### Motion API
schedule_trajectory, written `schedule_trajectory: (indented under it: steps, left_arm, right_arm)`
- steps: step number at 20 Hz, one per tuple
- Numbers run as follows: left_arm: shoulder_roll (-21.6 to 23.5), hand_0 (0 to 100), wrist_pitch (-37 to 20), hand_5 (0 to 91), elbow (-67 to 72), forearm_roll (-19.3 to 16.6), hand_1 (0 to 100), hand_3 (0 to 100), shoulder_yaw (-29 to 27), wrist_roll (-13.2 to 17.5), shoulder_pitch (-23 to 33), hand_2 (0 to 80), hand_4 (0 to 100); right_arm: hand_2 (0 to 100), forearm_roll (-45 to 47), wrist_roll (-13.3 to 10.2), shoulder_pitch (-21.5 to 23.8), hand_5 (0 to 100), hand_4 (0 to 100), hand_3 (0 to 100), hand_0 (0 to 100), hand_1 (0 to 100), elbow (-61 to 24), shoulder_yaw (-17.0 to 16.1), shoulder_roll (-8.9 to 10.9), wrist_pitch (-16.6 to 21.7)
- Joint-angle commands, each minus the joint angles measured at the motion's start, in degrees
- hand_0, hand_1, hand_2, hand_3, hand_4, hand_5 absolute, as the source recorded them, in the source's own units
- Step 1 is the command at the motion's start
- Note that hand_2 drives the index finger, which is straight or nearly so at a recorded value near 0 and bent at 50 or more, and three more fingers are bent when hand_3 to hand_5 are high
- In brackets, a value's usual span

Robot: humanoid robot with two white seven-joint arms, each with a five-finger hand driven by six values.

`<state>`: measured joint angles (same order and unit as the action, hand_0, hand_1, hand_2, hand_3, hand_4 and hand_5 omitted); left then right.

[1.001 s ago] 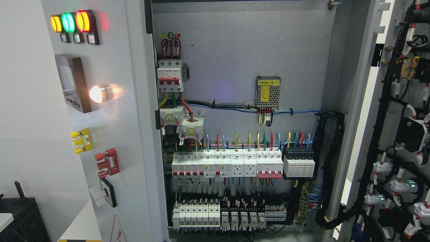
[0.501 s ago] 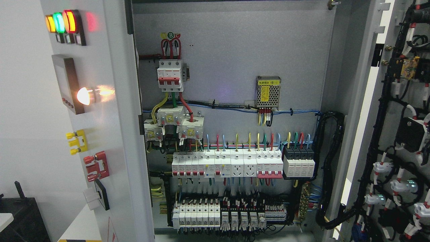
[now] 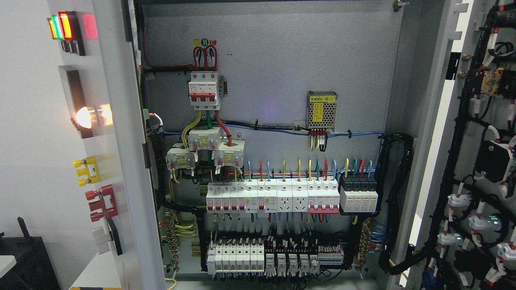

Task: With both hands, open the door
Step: 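Keep pushing the indicator-light door farther open with the right hand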

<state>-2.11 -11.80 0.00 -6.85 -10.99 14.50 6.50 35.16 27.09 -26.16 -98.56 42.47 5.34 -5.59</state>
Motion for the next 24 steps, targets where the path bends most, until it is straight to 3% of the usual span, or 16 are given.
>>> schedule_trajectory:
  steps: [1, 10, 21, 24]
  left_arm:
    - [0.0, 0, -0.1, 0.0, -1.6, 0.0, 0, 0, 0.0, 0.0, 0.0, 0.0, 4]
    - [0.0, 0, 0.0, 0.0, -1.6, 0.0, 0, 0, 0.0, 0.0, 0.0, 0.0, 4]
    - [0.0, 0, 0.0, 0.0, -1.6, 0.0, 0, 0, 0.0, 0.0, 0.0, 0.0, 4]
    - [0.0, 0, -0.1, 0.0, -1.6, 0.0, 0, 0, 0.0, 0.0, 0.0, 0.0, 4]
  right_arm:
    - [0, -0.1, 0.0, -0.1, 0, 0, 0, 0, 0, -0.1, 2.0, -1.21, 0.1]
    - [0, -0.2, 0.0, -1.3, 0, 0, 0, 0, 0, -0.1, 3.6, -2.0, 0.0]
    - [0, -3.5, -0.3, -1.5, 0, 0, 0, 0, 0, 0.3, 4.9, -4.37, -0.1]
    - [0, -4.7, -2.4, -1.4, 0, 0, 0, 0, 0, 0.7, 5.3, -5.6, -0.2]
